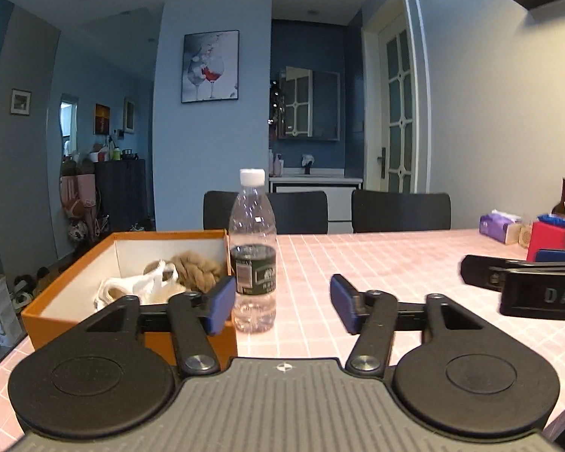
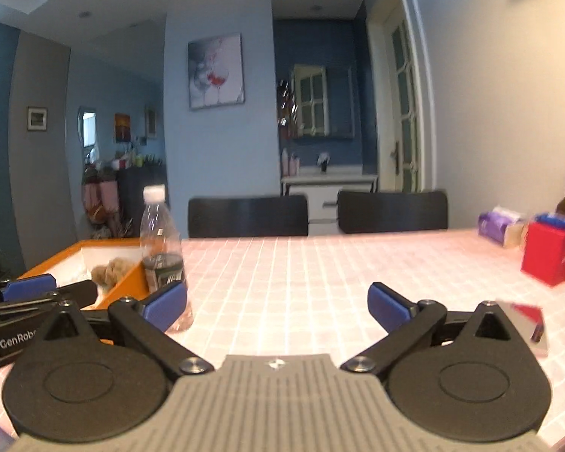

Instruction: Organize soft objects

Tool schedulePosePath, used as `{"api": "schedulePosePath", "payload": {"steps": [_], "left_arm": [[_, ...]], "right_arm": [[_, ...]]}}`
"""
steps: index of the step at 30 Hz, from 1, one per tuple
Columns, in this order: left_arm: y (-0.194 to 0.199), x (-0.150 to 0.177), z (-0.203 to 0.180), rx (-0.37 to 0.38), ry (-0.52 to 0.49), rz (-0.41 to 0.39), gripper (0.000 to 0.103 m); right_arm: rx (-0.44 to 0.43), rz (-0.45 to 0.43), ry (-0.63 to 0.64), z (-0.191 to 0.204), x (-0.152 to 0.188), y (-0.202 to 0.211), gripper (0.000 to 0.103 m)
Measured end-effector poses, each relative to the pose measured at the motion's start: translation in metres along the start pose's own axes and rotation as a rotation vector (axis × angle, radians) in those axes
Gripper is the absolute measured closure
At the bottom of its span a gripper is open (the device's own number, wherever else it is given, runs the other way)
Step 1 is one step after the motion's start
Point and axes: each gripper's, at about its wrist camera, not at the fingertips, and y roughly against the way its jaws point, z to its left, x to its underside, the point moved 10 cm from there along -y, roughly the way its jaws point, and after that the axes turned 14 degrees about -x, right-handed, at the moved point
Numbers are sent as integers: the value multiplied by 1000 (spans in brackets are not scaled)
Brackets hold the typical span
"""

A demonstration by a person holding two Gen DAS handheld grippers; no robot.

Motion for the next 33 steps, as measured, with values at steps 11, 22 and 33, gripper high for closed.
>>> {"api": "schedulePosePath", "payload": {"steps": [11,22,33], "left_arm": [[-14,28,-10,-15,-118,73,13],[-29,63,-14,4,-74,266,13],[-33,66,-12,-11,-56,292,13]], "right_arm": [[36,199,10,-14,59,-25,3],[46,270,-21,-18,81,-36,3],[43,286,-18,-17,81,-40,3]]}}
